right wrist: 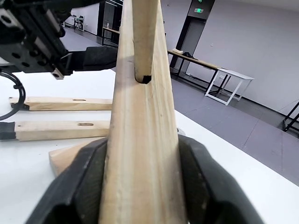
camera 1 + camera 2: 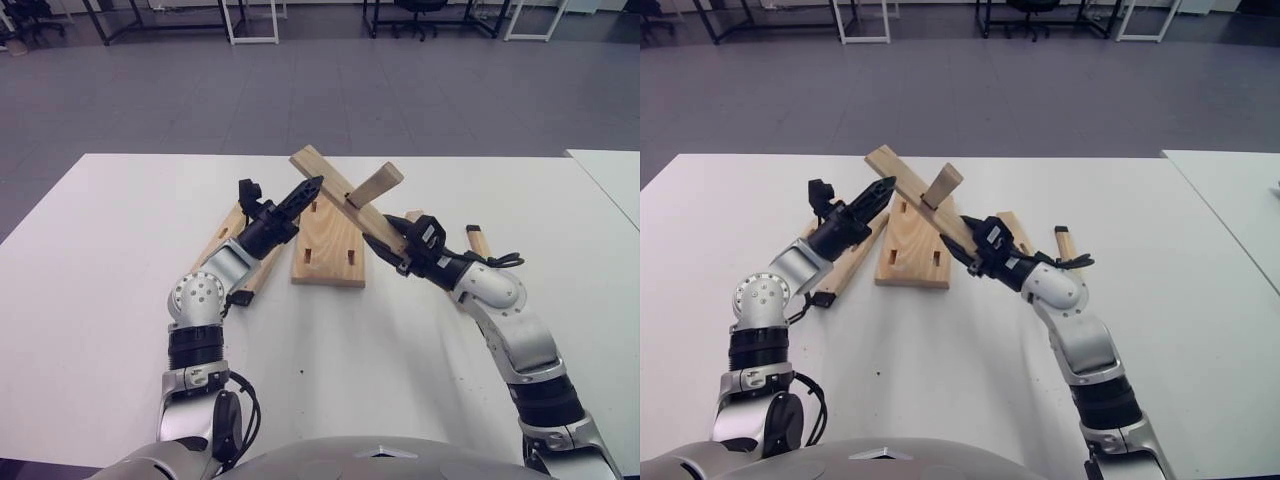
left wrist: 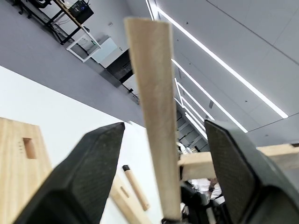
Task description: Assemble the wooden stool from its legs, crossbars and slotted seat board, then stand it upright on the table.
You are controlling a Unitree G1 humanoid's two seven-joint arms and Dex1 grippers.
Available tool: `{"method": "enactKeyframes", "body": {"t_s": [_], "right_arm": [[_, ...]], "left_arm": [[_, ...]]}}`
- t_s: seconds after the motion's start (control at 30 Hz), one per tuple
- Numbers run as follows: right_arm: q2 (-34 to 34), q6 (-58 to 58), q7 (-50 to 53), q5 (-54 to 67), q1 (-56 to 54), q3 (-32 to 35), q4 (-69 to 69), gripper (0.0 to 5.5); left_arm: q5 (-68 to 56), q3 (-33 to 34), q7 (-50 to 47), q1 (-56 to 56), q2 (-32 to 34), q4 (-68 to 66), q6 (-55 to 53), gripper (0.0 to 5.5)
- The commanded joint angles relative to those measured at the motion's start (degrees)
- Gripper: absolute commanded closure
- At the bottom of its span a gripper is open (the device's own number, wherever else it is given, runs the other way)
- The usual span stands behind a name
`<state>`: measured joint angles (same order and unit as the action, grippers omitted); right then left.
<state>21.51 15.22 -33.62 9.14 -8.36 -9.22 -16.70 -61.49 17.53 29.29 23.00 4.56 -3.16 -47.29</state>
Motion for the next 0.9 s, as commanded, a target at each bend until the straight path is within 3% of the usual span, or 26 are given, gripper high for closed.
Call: {"method": "enactKeyframes", "body": {"t_s": [0.03, 0.4, 0.5, 0.53, 0.67, 0.8, 0.9], "right_arm": [[-0.1, -0.6, -0.7, -0.1, 1.1, -1.3, -1.2, 3.43], [-0.3, -1.9, -1.7, 0.0, 1.6, -1.8, -2.0, 3.43], [-0.2, -1.6, -1.9, 0.0, 2.0, -2.2, -2.1, 3.43], [-0.3, -1.4, -1.9, 0.1, 2.2, -2.4, -2.3, 3.05], [-1.0, 0.0, -1.1, 1.1, 3.2, -2.0, -2.7, 2.38], [-0.9, 0.4, 0.9, 0.4, 6.7, -1.1, -2.6, 1.64], [-0.8, -0.1, 2.9, -1.1, 7.5, 0.3, -0.4, 1.62]], "left_arm": [[-2.6, 0.7, -1.1, 0.5, 0.1, 1.4, -1.4, 2.37], [3.6, -1.2, -2.5, -1.2, -1.2, -0.6, 4.0, 4.33], [2.9, -0.3, -3.2, -1.5, -1.9, -0.1, 5.4, 4.42], [2.7, -0.1, -3.7, -1.8, -2.0, 0.9, 5.7, 4.42], [4.1, 0.1, -7.5, -3.5, -2.4, 6.1, 8.5, 4.49], [13.5, -0.2, -20.0, -8.2, -1.8, 15.2, 12.1, 4.49], [15.8, -0.2, -29.2, -11.3, -2.3, 24.6, 10.3, 4.49]]}}
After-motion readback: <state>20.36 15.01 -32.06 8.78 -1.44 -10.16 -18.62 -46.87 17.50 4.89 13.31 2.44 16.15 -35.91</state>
